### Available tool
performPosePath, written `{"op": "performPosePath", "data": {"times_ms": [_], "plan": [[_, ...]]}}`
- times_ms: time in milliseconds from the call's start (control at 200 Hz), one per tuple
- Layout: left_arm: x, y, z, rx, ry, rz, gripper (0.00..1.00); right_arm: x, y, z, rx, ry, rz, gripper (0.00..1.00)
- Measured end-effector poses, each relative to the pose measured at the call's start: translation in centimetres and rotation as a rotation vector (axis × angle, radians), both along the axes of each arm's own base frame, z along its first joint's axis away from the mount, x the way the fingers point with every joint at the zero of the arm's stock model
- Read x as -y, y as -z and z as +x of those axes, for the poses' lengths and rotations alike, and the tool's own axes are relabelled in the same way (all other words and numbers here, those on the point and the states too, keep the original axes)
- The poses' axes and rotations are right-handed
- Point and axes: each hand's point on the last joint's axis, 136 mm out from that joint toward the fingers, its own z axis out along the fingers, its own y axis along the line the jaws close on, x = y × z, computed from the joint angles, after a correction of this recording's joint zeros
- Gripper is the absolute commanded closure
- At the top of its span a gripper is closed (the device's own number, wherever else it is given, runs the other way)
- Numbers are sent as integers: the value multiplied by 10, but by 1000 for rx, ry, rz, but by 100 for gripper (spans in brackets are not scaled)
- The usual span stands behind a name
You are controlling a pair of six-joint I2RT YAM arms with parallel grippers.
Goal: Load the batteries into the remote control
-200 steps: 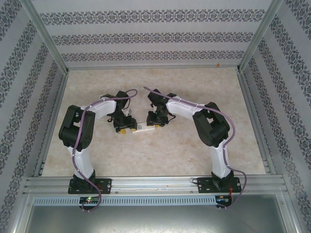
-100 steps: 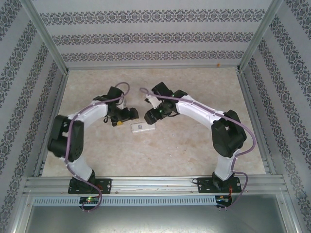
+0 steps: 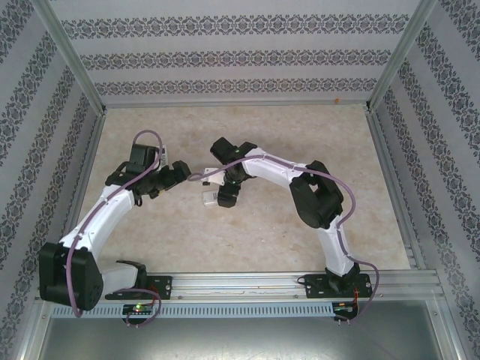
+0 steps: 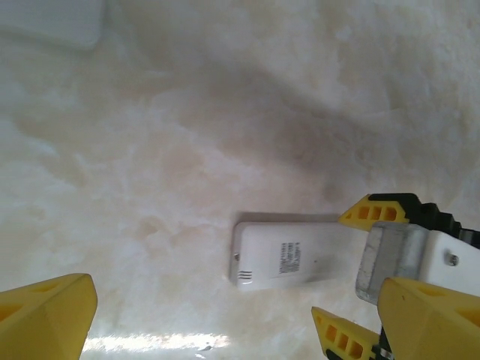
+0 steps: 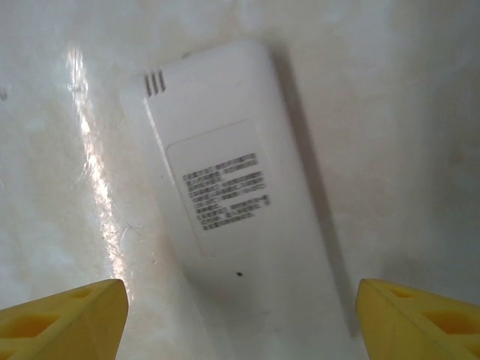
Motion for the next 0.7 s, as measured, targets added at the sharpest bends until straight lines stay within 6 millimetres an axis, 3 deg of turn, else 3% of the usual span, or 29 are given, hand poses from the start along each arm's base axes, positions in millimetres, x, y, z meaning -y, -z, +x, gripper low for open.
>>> {"op": "performPosePath", "data": {"times_ms": [270,445,515,634,699], "plan": [[-10,6,-16,-43,-84,1,3,-1,27,-5,14,-49,-71,22],[-14,5,-19,-47,-104,5,2,-7,26,-2,20,-48,-73,24],[-16,5,-20,-51,-109,10,2,-7,25,-2,19,-44,-74,30],[-16,5,-23,-51,-114,8,2,-9,25,1,21,-27,-71,52],[-16,5,-25,-52,-117,4,2,-10,24,1,16,-14,-68,54]]}}
